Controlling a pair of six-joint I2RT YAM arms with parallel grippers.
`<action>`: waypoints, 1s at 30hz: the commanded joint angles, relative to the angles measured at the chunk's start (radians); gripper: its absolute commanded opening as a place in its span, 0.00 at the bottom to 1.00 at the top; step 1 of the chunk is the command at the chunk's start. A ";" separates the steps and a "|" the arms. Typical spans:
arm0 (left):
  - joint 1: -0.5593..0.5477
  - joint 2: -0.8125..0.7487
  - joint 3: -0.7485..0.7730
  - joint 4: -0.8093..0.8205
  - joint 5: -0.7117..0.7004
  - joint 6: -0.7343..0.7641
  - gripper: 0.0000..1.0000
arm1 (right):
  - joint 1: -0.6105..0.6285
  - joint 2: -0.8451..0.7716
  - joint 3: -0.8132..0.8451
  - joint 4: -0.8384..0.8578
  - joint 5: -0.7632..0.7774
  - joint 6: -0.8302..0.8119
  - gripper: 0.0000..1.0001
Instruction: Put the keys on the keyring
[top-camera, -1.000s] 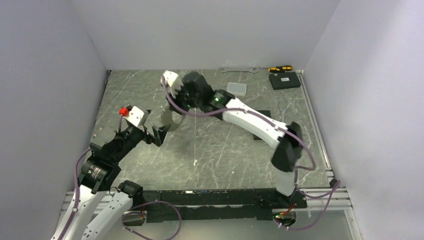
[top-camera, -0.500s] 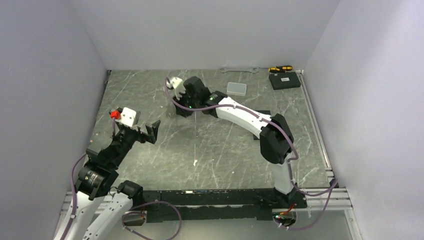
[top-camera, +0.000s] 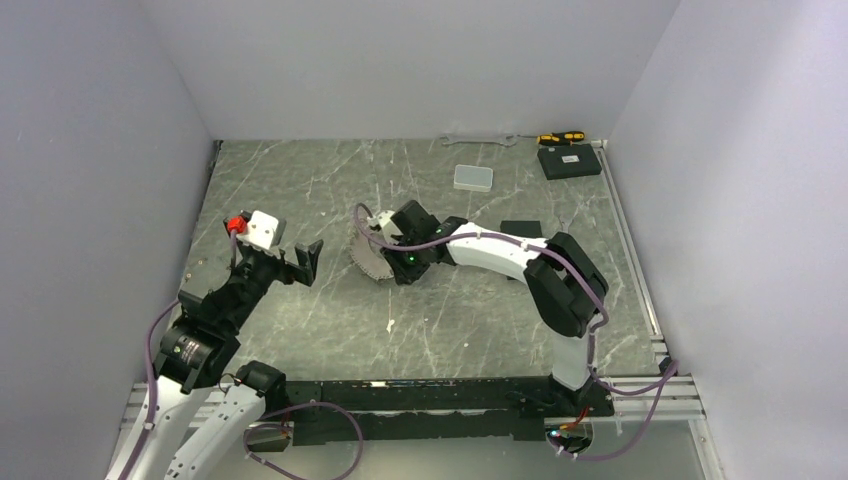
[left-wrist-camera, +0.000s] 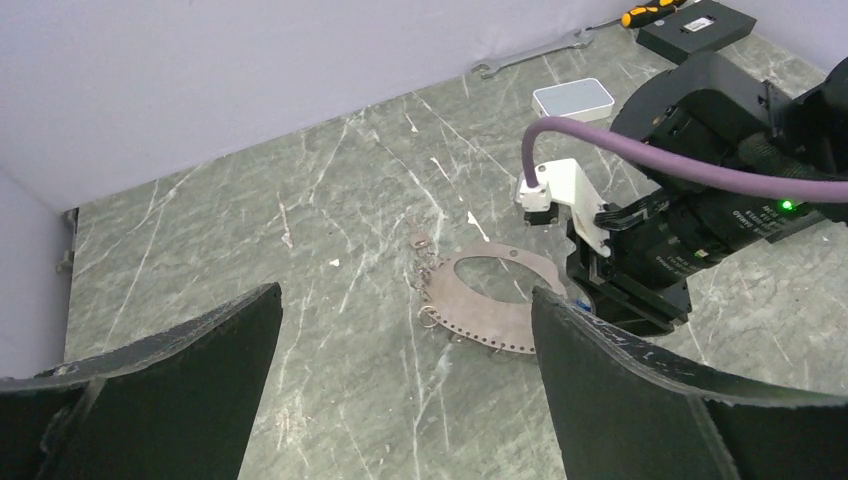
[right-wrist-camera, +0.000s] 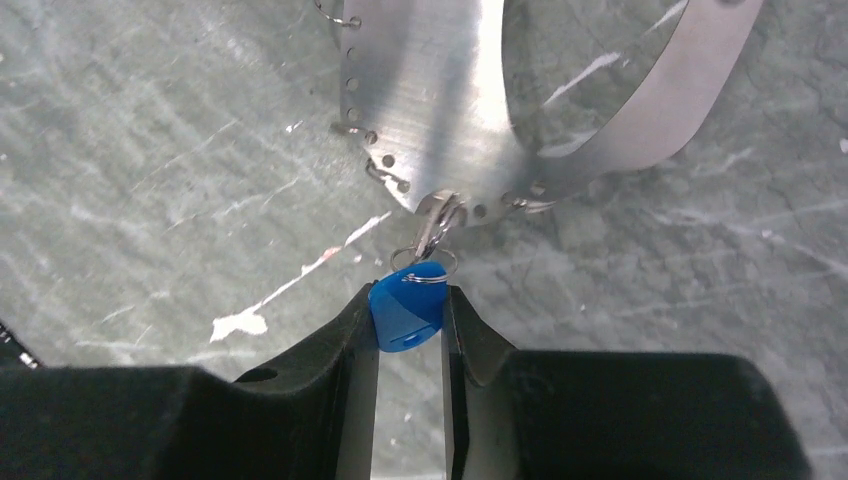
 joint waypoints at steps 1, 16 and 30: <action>0.006 0.000 0.001 0.017 -0.009 0.017 0.98 | -0.003 -0.044 0.009 -0.082 -0.013 0.006 0.00; 0.006 0.009 0.000 0.013 -0.016 0.017 0.98 | -0.003 -0.072 -0.092 -0.174 0.049 0.007 0.34; 0.005 0.018 0.002 0.006 -0.028 0.022 0.98 | -0.025 -0.287 -0.163 -0.038 0.167 0.046 0.92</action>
